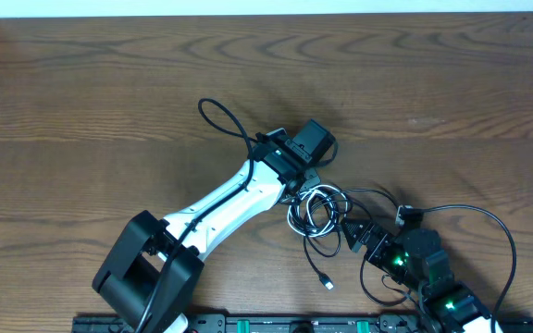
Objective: Untangle cables
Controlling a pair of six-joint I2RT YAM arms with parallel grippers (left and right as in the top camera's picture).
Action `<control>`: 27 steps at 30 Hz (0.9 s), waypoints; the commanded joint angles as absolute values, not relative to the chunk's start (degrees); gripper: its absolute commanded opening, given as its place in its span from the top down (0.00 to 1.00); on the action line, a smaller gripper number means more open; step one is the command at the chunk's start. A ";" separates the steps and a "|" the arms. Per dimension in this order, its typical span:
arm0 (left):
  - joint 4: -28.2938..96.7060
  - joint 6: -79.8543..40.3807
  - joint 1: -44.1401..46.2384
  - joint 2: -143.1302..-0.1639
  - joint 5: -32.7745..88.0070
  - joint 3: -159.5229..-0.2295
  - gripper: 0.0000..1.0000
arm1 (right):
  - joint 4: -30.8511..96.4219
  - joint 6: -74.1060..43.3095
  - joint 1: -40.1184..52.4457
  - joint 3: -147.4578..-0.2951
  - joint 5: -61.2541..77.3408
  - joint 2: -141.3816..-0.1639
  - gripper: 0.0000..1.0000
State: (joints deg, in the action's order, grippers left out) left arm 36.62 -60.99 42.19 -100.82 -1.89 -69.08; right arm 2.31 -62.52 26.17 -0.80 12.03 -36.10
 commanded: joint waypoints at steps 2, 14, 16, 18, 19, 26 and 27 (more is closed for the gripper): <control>36.80 -59.81 42.06 -100.29 -3.29 -68.58 0.92 | 3.46 -62.06 26.72 -0.32 10.66 -36.38 0.01; 36.80 -59.83 42.06 -100.29 -3.25 -68.58 0.92 | 3.46 -62.06 26.72 -0.32 10.66 -36.38 0.01; 36.80 -60.53 42.06 -100.29 -3.22 -68.58 0.92 | 3.46 -62.06 26.72 -0.32 10.66 -36.38 0.01; 36.82 -62.52 42.06 -100.29 -3.09 -68.58 0.92 | 3.49 -62.04 26.72 -0.32 10.66 -36.38 0.01; 36.82 -64.05 42.09 -100.31 -2.46 -68.58 0.92 | 3.49 -62.06 26.72 -0.32 10.66 -36.38 0.01; 36.80 -69.30 43.00 -100.47 -0.89 -68.58 0.93 | 3.46 -62.06 26.72 -0.32 10.66 -36.38 0.01; 36.82 -69.25 43.09 -100.64 -0.89 -68.58 0.92 | 3.49 -62.04 26.72 -0.32 10.66 -36.38 0.01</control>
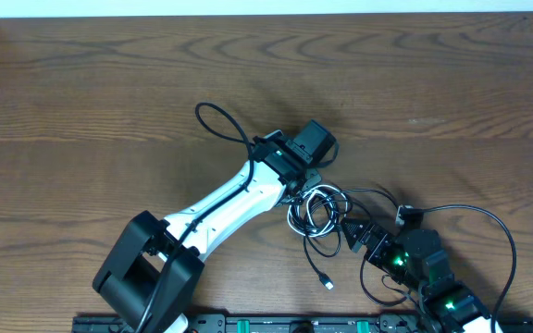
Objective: Untangle cables
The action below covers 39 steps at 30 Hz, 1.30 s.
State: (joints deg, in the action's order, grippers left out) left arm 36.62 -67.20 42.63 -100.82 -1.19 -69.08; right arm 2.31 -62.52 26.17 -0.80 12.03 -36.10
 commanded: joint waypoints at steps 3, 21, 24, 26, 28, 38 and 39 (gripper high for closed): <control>36.99 -69.06 43.09 -101.03 -0.89 -68.58 0.92 | 3.46 -62.06 26.72 -0.32 10.66 -36.38 0.01; 43.83 -62.78 47.42 -102.52 -0.45 -68.55 0.92 | 3.46 -62.04 26.72 -0.32 10.66 -36.38 0.01; 43.33 -62.83 48.49 -102.52 -0.43 -68.58 0.92 | 3.46 -62.04 26.72 -0.32 10.66 -36.38 0.01; 42.72 -62.83 49.04 -102.52 -0.38 -68.55 0.92 | 3.46 -62.06 26.72 -0.32 10.66 -36.38 0.01; 42.00 -62.83 49.52 -102.52 0.91 -68.58 0.92 | 3.46 -62.06 26.72 -0.32 10.66 -36.38 0.01; 40.95 -62.59 50.17 -102.52 4.45 -68.58 0.92 | 3.46 -62.04 26.72 -0.32 10.66 -36.38 0.01; 40.84 -62.59 50.17 -102.52 4.45 -68.58 0.92 | 3.46 -62.06 26.72 -0.32 10.63 -36.38 0.01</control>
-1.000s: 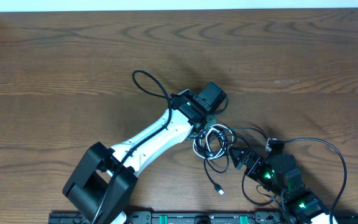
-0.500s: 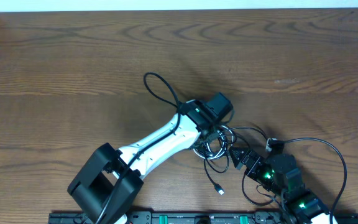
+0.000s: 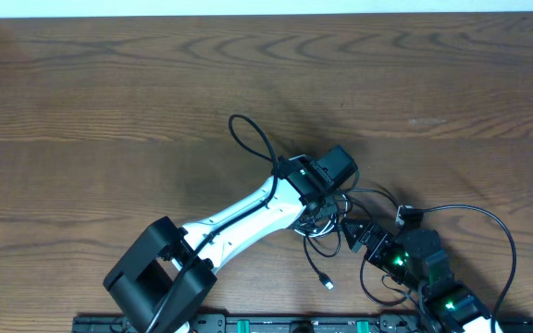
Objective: Untangle cables
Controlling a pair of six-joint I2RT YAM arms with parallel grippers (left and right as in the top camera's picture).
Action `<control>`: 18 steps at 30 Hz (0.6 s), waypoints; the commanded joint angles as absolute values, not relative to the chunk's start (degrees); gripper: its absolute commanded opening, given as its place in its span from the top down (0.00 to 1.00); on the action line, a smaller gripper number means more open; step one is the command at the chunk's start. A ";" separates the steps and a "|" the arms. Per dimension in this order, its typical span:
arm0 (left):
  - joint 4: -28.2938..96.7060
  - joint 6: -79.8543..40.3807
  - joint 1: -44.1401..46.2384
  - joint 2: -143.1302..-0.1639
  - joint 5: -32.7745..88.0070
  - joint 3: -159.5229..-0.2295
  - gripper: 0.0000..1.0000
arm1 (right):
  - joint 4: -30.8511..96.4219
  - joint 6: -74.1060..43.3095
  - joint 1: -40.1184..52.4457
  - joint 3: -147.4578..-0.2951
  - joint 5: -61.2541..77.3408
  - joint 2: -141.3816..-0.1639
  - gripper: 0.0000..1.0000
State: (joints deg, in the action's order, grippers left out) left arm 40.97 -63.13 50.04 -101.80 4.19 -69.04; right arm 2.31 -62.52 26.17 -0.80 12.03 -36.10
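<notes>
The tangle of white and black cables [image 3: 318, 225] lies right of the table's middle, mostly hidden under my left wrist. A black lead runs from it toward the front and ends in a small plug [image 3: 328, 283]. My left gripper [image 3: 325, 205] reaches down over the tangle; the black camera block [image 3: 337, 167] hides its fingers. My right gripper [image 3: 350, 229] points at the tangle's right edge with its fingers drawn together to a tip on the cables. Thin black strands [image 3: 370, 194] leave the tangle to the right.
The white left arm [image 3: 243, 215] crosses the table from its black base [image 3: 151, 282] at the front left, with its own wiring loop [image 3: 251, 139] sticking up. The black right arm [image 3: 419, 264] with green lights and a wide wire loop [image 3: 498, 236] fills the front right.
My left arm has shifted right and slightly toward the front, so its gripper now sits over the cable tangle and covers most of it. The right arm and the plug stay put.
At both earlier moments my left gripper hovered at the tangle's upper left edge, the white coils showing in full, and the right gripper rested at its right edge. Now the left gripper is over the coils; the right is unmoved.
</notes>
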 commanded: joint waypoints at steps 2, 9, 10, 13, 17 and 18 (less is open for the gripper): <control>40.84 -62.59 50.17 -102.52 4.45 -68.58 0.92 | 3.46 -62.04 26.72 -0.32 10.66 -36.38 0.01; 40.88 -62.57 50.17 -102.52 3.92 -68.58 0.92 | 3.46 -62.04 26.72 -0.32 10.66 -36.38 0.01; 40.86 -62.57 50.17 -102.52 3.46 -68.58 0.92 | 3.46 -62.06 26.72 -0.32 10.66 -36.38 0.01; 40.86 -62.28 50.17 -102.52 2.94 -68.58 0.92 | 3.49 -62.06 26.72 -0.32 10.66 -36.38 0.01; 40.80 -61.91 50.17 -102.52 2.92 -68.58 0.92 | 3.46 -62.06 26.72 -0.32 10.66 -36.38 0.01; 40.66 -61.91 50.17 -102.52 2.90 -68.58 0.92 | 3.49 -62.06 26.72 -0.32 10.66 -36.38 0.01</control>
State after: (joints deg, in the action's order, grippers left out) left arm 40.62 -62.92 50.04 -101.80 4.14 -69.04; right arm 2.31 -62.52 26.17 -0.80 12.03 -36.10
